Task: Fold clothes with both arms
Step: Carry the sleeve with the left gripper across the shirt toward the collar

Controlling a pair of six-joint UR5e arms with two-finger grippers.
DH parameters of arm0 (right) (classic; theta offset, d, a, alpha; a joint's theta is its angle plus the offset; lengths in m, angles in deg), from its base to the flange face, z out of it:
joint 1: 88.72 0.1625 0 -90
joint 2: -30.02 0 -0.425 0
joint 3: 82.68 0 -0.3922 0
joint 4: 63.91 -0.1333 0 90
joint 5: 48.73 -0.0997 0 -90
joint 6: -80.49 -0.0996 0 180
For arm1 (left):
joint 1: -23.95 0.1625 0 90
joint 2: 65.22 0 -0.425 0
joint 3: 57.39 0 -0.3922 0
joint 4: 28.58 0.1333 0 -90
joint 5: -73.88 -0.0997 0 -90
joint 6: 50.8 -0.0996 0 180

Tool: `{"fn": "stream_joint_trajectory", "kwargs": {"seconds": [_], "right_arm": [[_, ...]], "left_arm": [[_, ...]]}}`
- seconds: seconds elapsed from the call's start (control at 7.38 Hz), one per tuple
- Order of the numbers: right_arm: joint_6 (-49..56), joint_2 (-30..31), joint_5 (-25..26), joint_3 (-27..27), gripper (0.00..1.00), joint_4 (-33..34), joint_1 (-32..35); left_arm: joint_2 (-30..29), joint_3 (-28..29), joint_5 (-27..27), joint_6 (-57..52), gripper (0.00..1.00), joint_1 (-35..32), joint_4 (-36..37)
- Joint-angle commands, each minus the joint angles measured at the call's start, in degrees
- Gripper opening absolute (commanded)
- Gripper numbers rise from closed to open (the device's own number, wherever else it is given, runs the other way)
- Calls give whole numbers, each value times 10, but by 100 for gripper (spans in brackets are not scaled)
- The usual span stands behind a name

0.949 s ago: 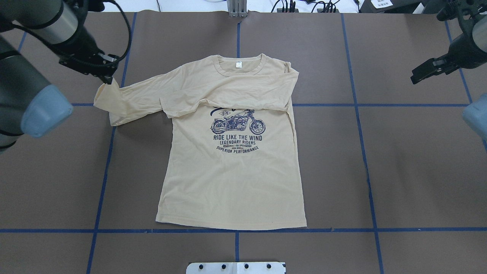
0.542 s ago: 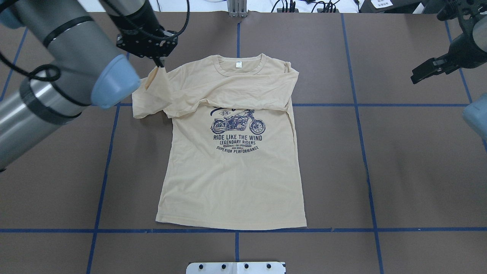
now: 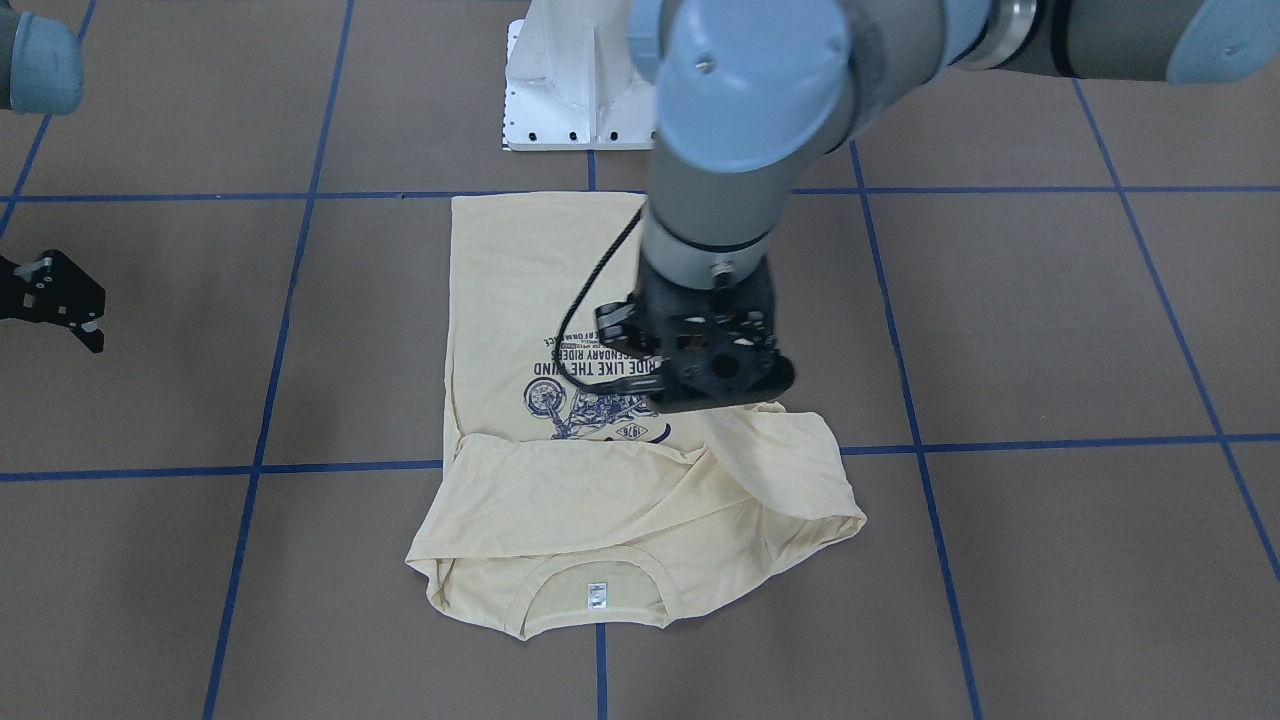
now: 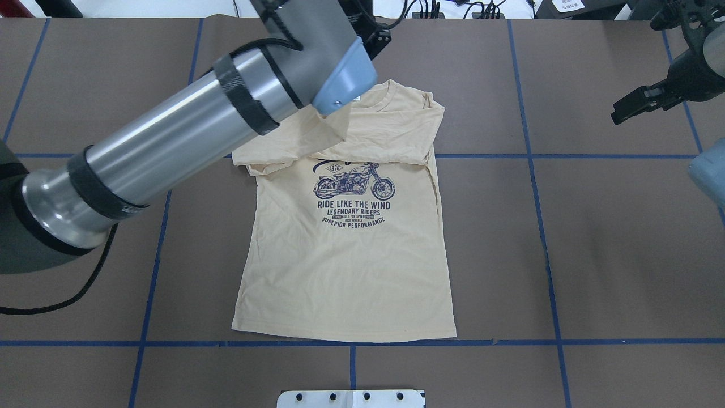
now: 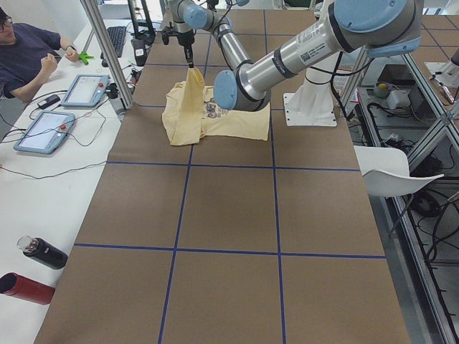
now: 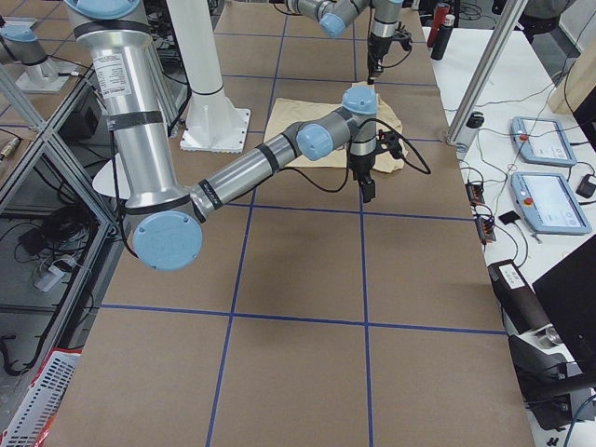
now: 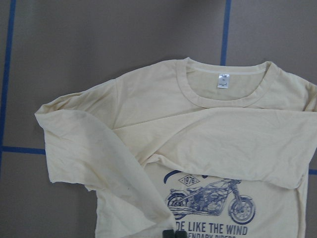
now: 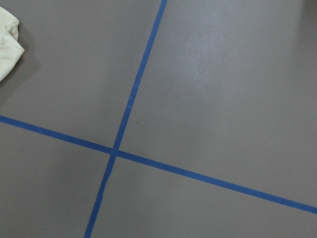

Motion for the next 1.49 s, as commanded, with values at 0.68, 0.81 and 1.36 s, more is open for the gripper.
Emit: {"fn": "stream_joint_trajectory", "kwargs": {"seconds": [0.68,0.81,1.36], "right_arm": [[-11,-1,-1,-4,100,-1,-1],[-11,-1,-1,-4,100,-1,-1],[-135,-33,3,-14,100,-5,-41]], "left_arm": [[-66,227,-89,241,99,99,-284],[-66,226,-89,240,100,99,-305],[99,-61,-61,82,100,95,-209]]}}
